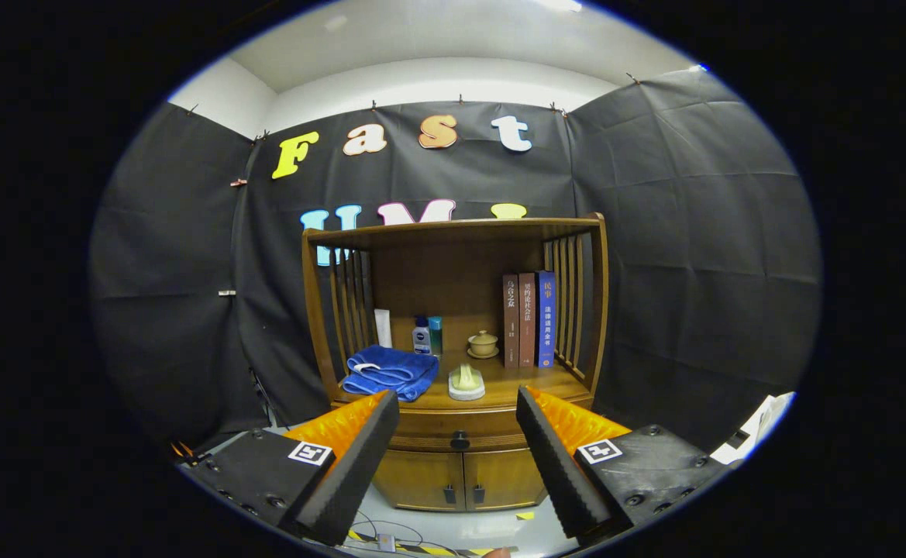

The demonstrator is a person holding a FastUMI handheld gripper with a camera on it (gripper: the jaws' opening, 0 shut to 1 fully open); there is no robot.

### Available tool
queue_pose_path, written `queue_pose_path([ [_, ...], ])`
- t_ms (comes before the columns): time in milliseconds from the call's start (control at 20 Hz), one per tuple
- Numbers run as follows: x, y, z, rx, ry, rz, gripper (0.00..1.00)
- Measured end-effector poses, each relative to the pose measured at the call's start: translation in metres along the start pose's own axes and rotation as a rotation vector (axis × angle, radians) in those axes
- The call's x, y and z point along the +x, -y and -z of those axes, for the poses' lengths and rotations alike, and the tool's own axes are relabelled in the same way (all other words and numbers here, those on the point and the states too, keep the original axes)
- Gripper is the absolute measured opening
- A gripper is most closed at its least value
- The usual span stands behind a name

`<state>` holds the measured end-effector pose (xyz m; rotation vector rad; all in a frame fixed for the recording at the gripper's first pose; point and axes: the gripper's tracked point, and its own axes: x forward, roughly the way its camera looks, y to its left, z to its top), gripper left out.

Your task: Pull open the drawer, take out the items inside it, and place them on the countertop above the cabinet.

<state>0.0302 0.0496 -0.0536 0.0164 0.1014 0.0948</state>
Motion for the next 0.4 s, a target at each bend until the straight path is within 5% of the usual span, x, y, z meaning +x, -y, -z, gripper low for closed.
queue_pose_path([
  [400, -0.0008, -0.0016, 0.0004, 0.005, 0.006, -0.004, 0.99],
])
